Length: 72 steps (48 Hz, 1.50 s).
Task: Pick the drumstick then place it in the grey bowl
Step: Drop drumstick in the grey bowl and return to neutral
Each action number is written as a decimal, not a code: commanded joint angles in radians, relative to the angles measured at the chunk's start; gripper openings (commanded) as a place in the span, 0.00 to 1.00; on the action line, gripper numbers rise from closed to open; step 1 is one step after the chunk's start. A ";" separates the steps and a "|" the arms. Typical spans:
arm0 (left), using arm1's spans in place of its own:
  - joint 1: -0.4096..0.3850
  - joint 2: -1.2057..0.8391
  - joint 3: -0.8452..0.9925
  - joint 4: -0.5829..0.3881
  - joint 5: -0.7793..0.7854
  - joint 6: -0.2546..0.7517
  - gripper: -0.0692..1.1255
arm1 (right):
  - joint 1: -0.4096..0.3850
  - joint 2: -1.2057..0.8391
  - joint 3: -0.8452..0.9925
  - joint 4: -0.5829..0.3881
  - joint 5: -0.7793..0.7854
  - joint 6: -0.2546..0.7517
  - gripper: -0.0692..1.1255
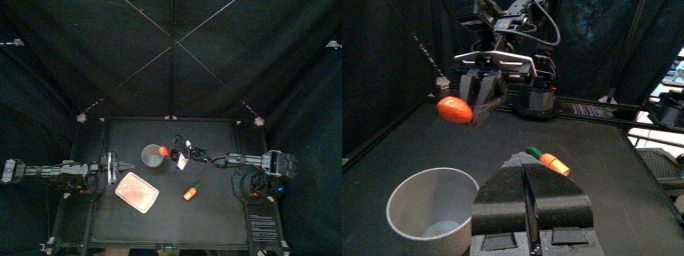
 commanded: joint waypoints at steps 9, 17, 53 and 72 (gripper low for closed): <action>0.011 0.003 -0.017 0.021 -0.011 0.006 0.07 | 0.017 0.121 -0.167 -0.011 0.058 0.000 0.60; 0.011 0.003 -0.012 0.021 -0.012 0.006 0.07 | 0.021 0.156 -0.206 -0.021 0.103 0.002 0.69; 0.011 0.003 0.005 0.021 -0.012 0.005 0.07 | 0.067 -0.212 0.261 -0.029 -0.402 0.000 0.70; 0.025 0.003 0.009 0.026 -0.012 0.006 0.07 | 0.104 -0.371 0.482 -0.115 -0.526 0.002 0.70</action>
